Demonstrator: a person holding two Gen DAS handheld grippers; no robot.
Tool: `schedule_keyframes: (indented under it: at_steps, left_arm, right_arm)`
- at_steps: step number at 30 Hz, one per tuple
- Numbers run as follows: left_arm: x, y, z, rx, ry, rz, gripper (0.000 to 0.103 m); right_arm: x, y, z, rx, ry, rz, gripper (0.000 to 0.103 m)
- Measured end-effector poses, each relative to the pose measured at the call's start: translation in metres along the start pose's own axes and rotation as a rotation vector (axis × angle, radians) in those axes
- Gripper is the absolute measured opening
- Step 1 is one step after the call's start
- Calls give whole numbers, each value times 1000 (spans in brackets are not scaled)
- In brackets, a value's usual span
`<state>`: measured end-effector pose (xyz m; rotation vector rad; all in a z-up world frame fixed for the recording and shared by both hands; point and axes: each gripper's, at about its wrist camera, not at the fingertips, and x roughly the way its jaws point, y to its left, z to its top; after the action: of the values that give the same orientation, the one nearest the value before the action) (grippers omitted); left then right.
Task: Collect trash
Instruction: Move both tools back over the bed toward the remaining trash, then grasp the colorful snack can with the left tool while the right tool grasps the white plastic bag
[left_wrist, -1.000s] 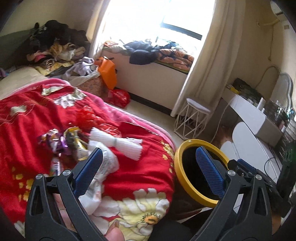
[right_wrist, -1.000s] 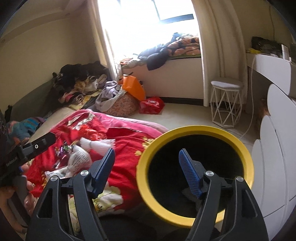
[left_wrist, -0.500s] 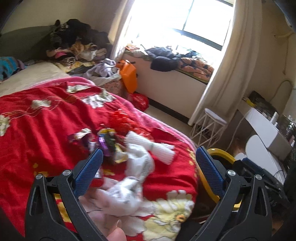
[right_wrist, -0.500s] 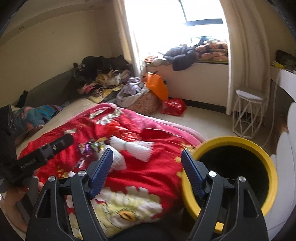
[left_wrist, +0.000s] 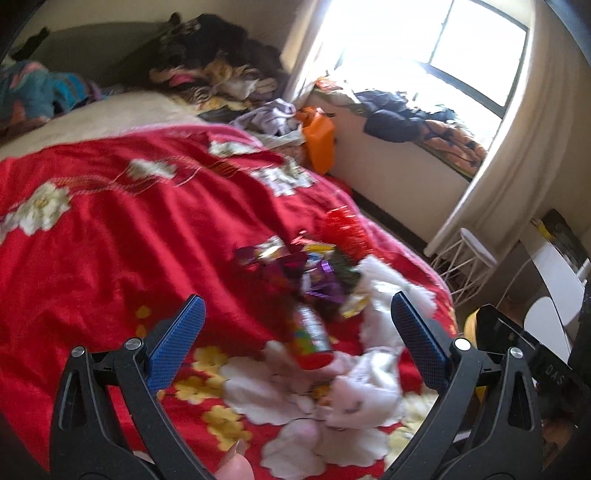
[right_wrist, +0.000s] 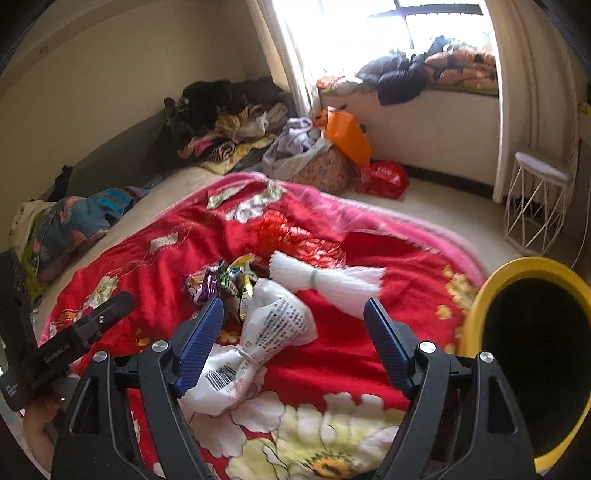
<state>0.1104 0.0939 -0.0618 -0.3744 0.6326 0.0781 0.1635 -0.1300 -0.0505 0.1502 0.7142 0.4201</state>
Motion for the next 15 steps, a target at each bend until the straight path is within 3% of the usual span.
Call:
schedule_keyframes:
  at_steps: [4, 15]
  left_arm:
    - [9, 18, -4, -51, 50, -1, 91]
    - [47, 19, -18, -108, 202, -115, 61]
  right_arm:
    - [26, 4, 1, 20, 55, 12, 76]
    - [84, -1, -4, 87, 179, 43, 76]
